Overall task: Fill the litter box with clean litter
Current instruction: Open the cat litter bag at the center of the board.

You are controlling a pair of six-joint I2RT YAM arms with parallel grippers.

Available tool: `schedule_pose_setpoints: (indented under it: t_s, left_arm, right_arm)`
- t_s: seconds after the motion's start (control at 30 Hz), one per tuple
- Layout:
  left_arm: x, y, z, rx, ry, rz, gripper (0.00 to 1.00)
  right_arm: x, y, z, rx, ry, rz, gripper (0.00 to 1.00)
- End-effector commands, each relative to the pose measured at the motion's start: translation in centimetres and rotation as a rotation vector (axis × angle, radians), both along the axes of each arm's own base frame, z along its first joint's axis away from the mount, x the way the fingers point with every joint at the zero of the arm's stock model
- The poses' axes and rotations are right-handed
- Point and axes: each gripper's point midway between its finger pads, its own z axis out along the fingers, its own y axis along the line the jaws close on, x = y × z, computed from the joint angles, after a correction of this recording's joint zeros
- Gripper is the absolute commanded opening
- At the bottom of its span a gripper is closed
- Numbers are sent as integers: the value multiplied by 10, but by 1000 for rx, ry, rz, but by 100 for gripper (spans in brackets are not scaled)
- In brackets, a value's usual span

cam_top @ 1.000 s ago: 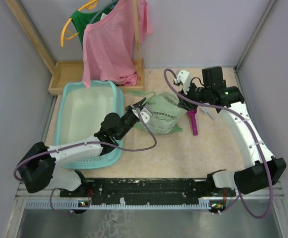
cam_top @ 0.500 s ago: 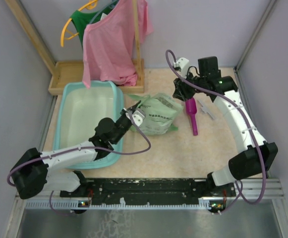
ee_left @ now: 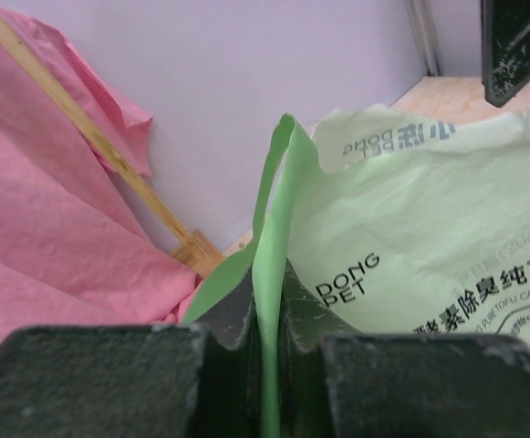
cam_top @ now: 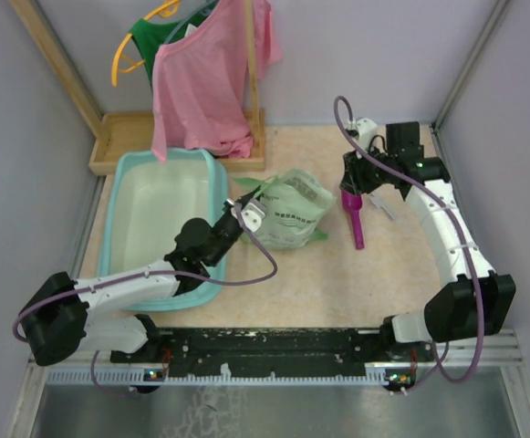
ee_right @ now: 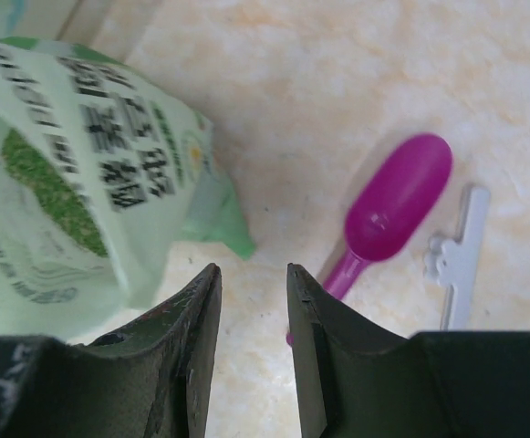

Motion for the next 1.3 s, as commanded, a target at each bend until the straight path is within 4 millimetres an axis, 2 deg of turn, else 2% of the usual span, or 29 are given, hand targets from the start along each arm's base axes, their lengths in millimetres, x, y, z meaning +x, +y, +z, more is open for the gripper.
schedule_pose_setpoints:
  t_s: [0.0, 0.07, 0.27, 0.43, 0.57, 0.67, 1.1, 1.17, 1.27]
  left_arm:
    - [-13, 17, 92, -287, -174, 5, 14]
    - [-13, 17, 93, -292, -169, 7, 17]
    - [-10, 16, 90, -301, -144, 14, 33]
    - [-9, 16, 90, -303, -143, 15, 40]
    - [-8, 14, 90, -297, -142, 13, 42]
    - [-8, 14, 91, -296, -144, 15, 48]
    - [-8, 18, 106, -338, -161, 28, 54]
    - [-7, 12, 100, -316, -136, 13, 53]
    - [-6, 1, 80, -305, -50, -29, 53]
  right_arm:
    - [19, -32, 27, 32, -110, -180, 36]
    - [21, -34, 29, 20, -121, -182, 36]
    - [20, -34, 25, 10, -112, -161, 36]
    - [19, -33, 25, 6, -112, -153, 35]
    - [18, -33, 24, 7, -107, -147, 35]
    - [17, -32, 22, 7, -101, -142, 35]
    - [17, -33, 13, 2, -67, -150, 35]
    - [15, -31, 9, 5, -47, -138, 35]
    - [12, -28, 4, 9, -25, -121, 35]
